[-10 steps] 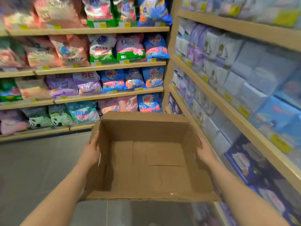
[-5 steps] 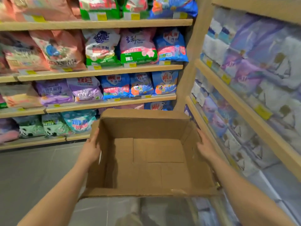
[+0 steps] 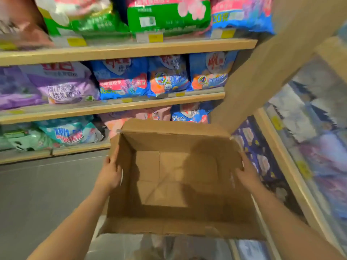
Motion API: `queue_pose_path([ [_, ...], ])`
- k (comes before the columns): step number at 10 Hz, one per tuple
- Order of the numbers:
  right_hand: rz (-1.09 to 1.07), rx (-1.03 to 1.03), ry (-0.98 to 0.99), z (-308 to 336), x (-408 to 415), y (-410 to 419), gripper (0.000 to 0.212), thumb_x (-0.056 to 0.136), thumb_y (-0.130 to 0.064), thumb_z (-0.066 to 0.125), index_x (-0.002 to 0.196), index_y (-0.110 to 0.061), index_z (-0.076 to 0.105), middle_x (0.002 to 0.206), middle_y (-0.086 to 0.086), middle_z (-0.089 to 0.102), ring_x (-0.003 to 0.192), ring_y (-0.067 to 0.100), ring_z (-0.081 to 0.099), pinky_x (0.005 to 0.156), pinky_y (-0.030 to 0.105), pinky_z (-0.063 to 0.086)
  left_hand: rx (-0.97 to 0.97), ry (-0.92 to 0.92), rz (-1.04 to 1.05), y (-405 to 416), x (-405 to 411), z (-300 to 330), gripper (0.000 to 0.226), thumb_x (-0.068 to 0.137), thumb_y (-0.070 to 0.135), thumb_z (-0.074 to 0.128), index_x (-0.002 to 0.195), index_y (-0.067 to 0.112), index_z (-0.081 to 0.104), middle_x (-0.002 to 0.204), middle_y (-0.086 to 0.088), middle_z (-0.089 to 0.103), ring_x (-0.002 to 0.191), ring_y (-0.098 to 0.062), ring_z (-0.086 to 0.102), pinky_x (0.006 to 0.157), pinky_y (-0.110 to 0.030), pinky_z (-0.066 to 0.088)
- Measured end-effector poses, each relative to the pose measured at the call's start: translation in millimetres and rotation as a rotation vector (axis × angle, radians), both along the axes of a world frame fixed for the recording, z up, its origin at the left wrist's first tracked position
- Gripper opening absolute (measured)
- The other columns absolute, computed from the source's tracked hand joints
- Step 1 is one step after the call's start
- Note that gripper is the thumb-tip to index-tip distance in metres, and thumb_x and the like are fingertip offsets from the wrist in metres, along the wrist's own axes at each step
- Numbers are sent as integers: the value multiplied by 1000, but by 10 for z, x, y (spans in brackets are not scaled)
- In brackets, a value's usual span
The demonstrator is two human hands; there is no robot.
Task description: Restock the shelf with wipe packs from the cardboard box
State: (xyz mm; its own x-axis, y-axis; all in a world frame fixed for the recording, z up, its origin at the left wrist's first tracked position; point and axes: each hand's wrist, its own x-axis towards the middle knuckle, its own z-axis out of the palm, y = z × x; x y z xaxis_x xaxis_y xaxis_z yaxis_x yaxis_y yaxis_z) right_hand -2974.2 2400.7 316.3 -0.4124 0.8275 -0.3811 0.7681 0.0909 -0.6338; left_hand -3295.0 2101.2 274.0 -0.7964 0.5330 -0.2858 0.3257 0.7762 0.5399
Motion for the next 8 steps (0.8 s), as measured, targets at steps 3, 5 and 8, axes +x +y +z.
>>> queue_pose_path([
  [3, 11, -94, -30, -2697, -397, 419, 75, 80, 12, 50, 145, -20, 31, 142, 13, 45, 126, 30, 47, 100, 30, 45, -152, -139, 52, 288, -461, -2427, 67, 98, 12, 38, 148, 42, 5, 147, -23, 28, 126, -44, 42, 111, -47, 28],
  [5, -20, -108, -49, -4063, -521, 363, 72, 76, 4, 58, 143, -6, 33, 143, 16, 41, 131, 32, 40, 109, 33, 32, -164, -137, 63, 360, -509, -3731, 66, 98, 13, 40, 148, 42, 8, 148, -17, 22, 130, -42, 37, 111, -49, 30],
  [8, 25, -284, -140, -4218, -629, 197, 77, 87, -6, 62, 150, -17, 18, 153, 4, 24, 139, 20, 26, 113, 33, 23, -392, -176, 17, 444, -550, -3915, 79, 89, 40, 58, 148, 42, 6, 153, -12, 16, 137, -38, 24, 111, -53, 28],
])
